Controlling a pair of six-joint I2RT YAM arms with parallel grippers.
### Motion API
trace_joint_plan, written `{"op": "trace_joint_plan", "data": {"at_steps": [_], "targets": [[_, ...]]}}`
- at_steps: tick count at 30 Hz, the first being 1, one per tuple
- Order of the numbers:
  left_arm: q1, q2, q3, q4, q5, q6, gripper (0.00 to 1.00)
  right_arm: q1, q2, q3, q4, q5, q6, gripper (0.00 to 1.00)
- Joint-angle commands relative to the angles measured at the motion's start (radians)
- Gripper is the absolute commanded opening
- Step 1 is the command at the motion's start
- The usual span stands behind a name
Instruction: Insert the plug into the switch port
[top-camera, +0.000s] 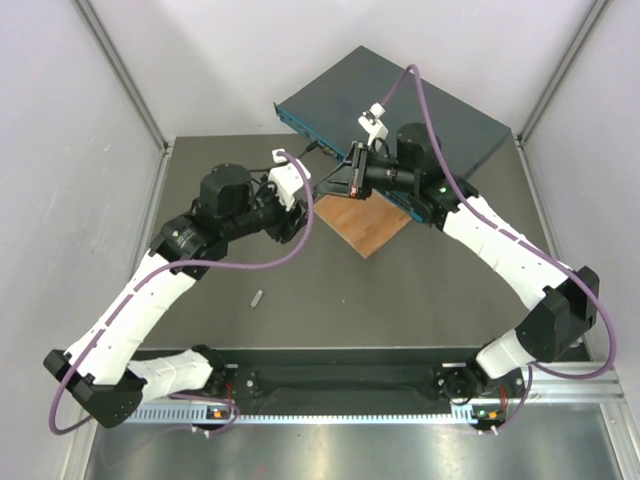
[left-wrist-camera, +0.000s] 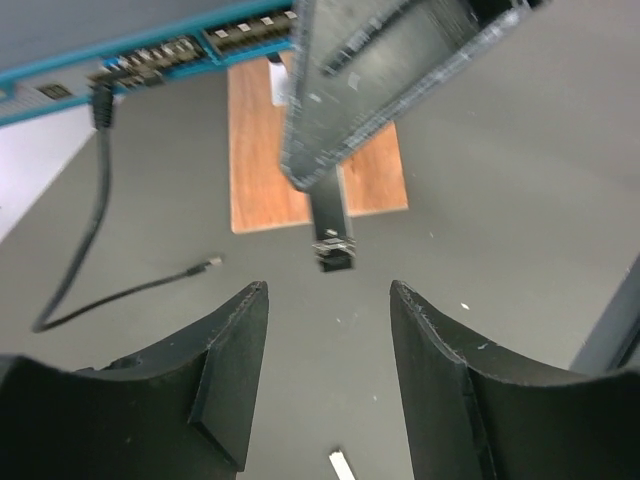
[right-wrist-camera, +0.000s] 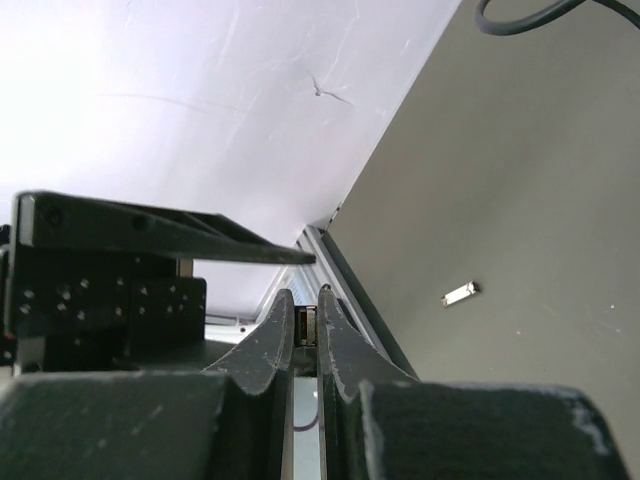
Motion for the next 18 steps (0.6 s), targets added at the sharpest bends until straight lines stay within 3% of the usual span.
{"op": "trace_joint_plan", "data": {"at_steps": [1,4,9,18], "targets": [[-0.011,0.007,0.024,-0.018,-0.014,0.007,0.57,0.015,0.004,0.065,0.063,0.022,0.035,0.0],[-0.014,0.01,0.019,0.011,-0.033,-0.009,0.57,0.021,0.006,0.064,0.072,0.014,0.053,0.0],[-0.017,0.031,0.024,0.063,-0.065,-0.041,0.45,0.033,0.004,0.033,0.107,-0.006,0.102,0.0],[-0.016,0.046,0.024,0.12,-0.087,-0.073,0.43,0.038,-0.005,0.016,0.111,-0.004,0.121,0.0]]}}
